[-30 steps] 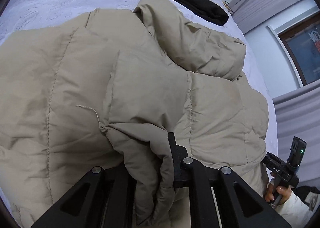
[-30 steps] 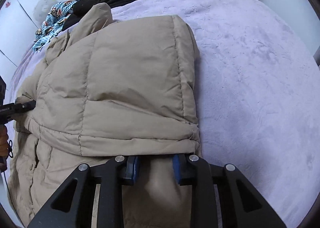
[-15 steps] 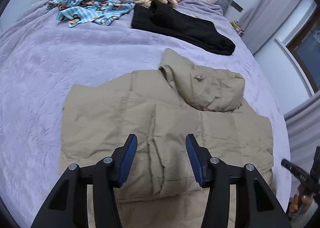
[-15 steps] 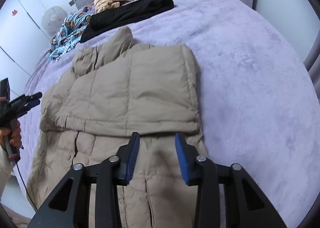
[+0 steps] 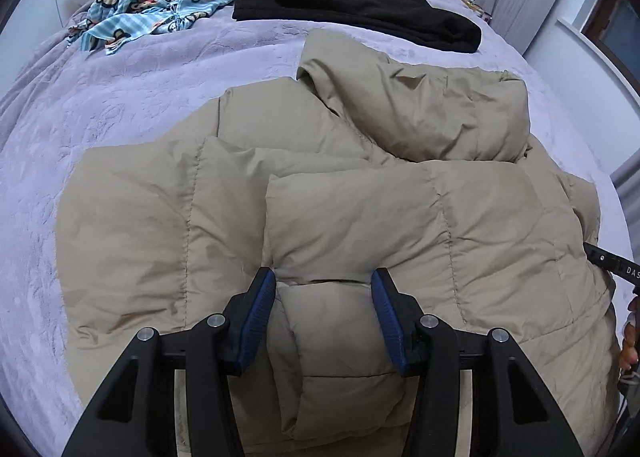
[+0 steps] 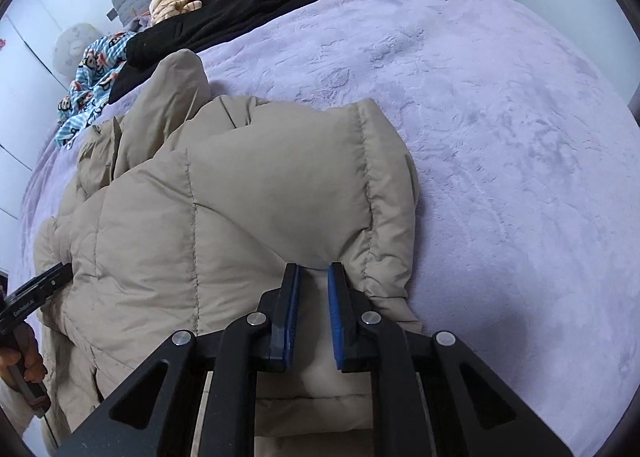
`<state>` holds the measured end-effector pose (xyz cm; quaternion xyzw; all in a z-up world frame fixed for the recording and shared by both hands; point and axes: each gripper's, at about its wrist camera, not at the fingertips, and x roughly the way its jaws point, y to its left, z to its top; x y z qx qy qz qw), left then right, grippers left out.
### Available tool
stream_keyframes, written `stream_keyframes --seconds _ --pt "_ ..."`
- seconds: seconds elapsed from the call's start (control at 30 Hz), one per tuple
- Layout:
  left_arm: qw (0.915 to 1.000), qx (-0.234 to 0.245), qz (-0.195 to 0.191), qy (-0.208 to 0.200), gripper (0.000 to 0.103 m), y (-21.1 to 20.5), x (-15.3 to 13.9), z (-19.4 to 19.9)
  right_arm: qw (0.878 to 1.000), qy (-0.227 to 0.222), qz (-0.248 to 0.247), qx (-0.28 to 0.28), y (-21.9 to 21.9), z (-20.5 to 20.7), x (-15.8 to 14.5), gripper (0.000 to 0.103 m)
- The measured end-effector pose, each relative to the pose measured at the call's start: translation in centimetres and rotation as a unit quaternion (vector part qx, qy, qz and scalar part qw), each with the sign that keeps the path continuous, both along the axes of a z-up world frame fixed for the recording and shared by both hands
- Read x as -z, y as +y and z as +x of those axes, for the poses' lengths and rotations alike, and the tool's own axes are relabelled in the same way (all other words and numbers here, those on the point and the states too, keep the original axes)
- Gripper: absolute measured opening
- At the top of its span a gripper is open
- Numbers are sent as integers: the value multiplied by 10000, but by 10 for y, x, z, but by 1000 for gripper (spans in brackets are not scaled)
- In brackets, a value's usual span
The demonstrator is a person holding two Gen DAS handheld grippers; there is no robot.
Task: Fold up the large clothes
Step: 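Release the sleeve and withdraw both tools above the folded jacket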
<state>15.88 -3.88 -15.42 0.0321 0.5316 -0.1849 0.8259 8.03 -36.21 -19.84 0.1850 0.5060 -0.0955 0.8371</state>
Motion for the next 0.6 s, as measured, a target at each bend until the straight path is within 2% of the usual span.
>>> stream_keyframes --seconds 0.1,0.17,0.2,0.23,0.3,0.33,0.37,0.53,0.6 --pt "9996 -247 147 -30 53 10 -12 -4 9999 108 -104 66 -2 -3 -6 14" --pt "9992 -341 179 -91 55 19 -20 -12 9991 206 -364 69 2 -9 -15 19" --pt "9990 -350 255 -100 67 21 -21 -16 9985 231 -495 28 5 -13 -19 19" --pt "9982 -395 434 -132 70 24 -21 -20 9978 262 -609 -20 9 -18 -23 20" --pt "9971 -439 613 -60 70 30 -21 -26 9962 355 -791 -74 14 -28 -29 27" --pt "9970 -460 615 17 70 33 -23 -29 9958 411 -818 -60 15 -33 -32 34" --pt "9969 -500 607 73 70 35 -26 -32 9957 446 -808 -24 15 -38 -35 42" --pt "9956 -525 727 253 70 37 -45 -51 9985 450 -232 219 9 -63 -52 57" --pt "9959 -502 673 326 70 35 -52 -58 9984 452 57 323 9 -74 -57 60"
